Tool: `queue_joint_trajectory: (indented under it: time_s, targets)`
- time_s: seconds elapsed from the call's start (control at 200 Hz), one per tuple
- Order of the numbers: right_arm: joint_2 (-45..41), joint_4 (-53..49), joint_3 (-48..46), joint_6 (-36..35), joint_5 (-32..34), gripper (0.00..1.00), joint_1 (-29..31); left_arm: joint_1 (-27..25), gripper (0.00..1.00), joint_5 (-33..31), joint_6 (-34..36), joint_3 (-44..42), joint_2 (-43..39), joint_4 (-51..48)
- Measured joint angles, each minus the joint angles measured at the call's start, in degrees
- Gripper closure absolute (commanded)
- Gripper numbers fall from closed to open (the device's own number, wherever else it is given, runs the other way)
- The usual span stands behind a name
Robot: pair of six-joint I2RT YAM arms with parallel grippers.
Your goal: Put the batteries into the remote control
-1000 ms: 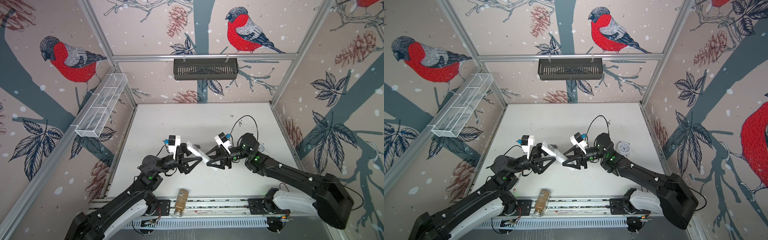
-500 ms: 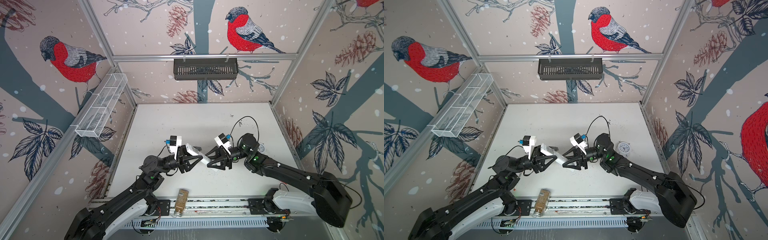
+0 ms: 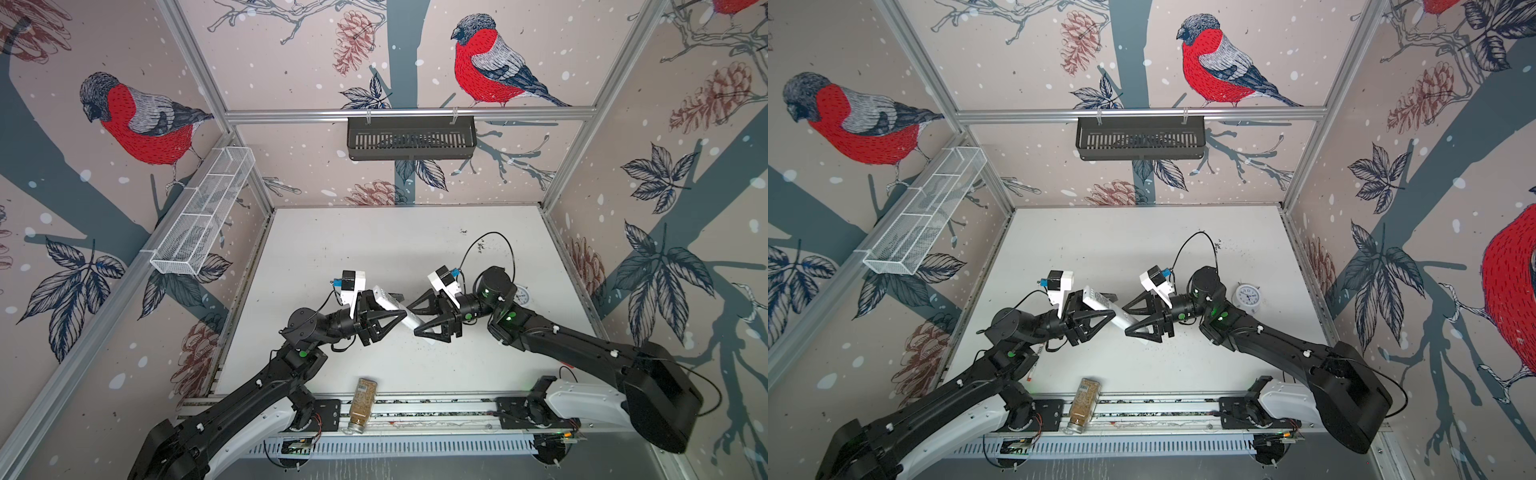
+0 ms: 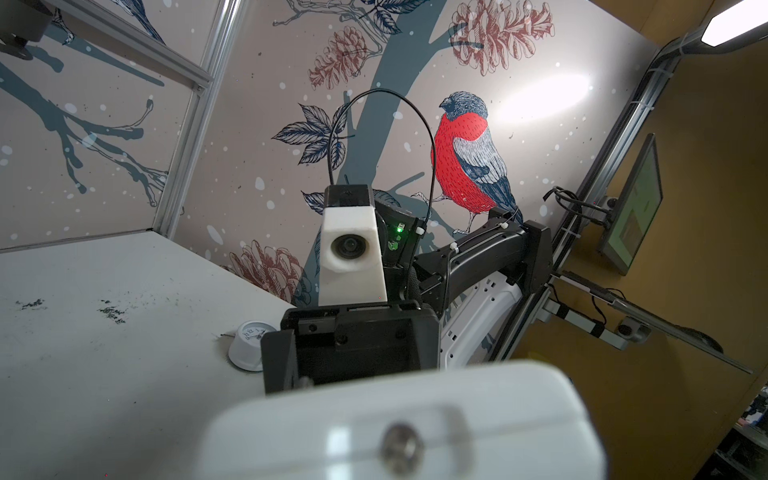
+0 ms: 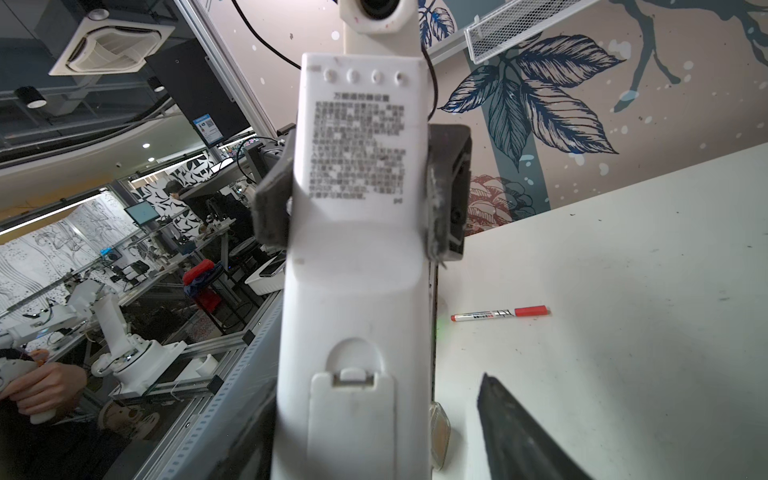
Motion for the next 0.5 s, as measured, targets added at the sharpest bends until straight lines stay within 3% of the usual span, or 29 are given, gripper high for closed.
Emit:
queue_joint_trajectory:
  time_s: [0.245,0.5]
  targets:
    - [-2.84,-6.38,-1.66,-3.93,3.69,0.03,-4.98,0.24,0.55,-4.07,4.09,3.26,-2.64,-13.84]
    - [-6.34,-18.34,-1.38,-10.16,19.8,0.01,-6.27,1.51,0.54,-7.89,7.06,7.06,-0.42,-29.75]
